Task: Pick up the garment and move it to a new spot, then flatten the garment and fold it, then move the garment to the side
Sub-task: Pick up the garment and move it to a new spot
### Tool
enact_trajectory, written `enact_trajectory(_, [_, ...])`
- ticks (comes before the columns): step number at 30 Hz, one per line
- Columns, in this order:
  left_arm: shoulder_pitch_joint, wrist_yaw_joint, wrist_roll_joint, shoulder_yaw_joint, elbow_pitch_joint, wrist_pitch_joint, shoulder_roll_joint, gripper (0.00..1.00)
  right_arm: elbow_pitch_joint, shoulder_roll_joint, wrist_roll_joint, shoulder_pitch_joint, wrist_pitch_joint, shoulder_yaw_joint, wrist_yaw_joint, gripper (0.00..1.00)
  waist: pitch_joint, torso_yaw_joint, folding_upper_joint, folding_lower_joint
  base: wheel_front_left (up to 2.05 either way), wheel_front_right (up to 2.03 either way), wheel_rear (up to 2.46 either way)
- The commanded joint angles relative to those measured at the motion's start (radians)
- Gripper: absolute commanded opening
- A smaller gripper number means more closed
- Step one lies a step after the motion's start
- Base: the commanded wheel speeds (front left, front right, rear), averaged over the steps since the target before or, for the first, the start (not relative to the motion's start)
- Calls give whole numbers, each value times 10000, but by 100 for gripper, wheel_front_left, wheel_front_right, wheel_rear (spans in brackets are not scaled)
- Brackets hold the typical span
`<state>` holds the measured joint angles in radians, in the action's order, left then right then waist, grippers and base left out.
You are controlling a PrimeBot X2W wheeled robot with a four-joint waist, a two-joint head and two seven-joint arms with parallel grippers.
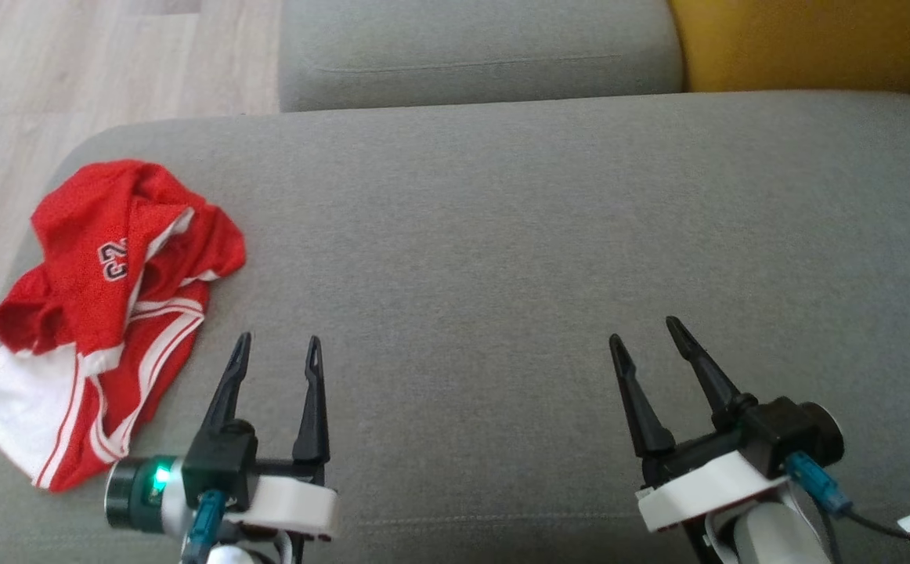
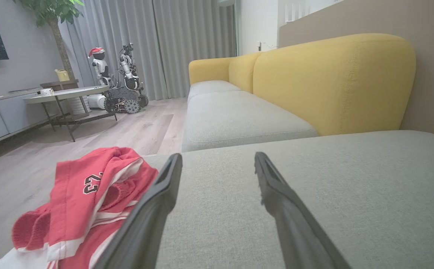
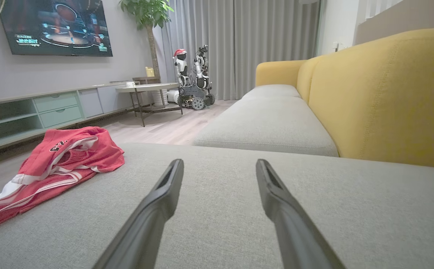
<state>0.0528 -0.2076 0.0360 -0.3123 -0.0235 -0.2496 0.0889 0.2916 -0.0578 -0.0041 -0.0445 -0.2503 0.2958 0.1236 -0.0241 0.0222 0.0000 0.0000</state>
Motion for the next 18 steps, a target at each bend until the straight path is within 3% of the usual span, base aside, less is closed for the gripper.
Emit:
enact_trajectory(1, [-276, 14, -117, 366, 265, -122, -47, 100, -323, 74, -57, -337, -114, 262, 71, 100, -35, 203, 0, 0, 0, 0, 0])
enact_trajectory(18, [63, 17, -183, 724, 259, -122, -134, 100, -346, 75, 112, -99, -114, 394, 71, 100, -245, 2217, 0, 0, 0, 0, 0])
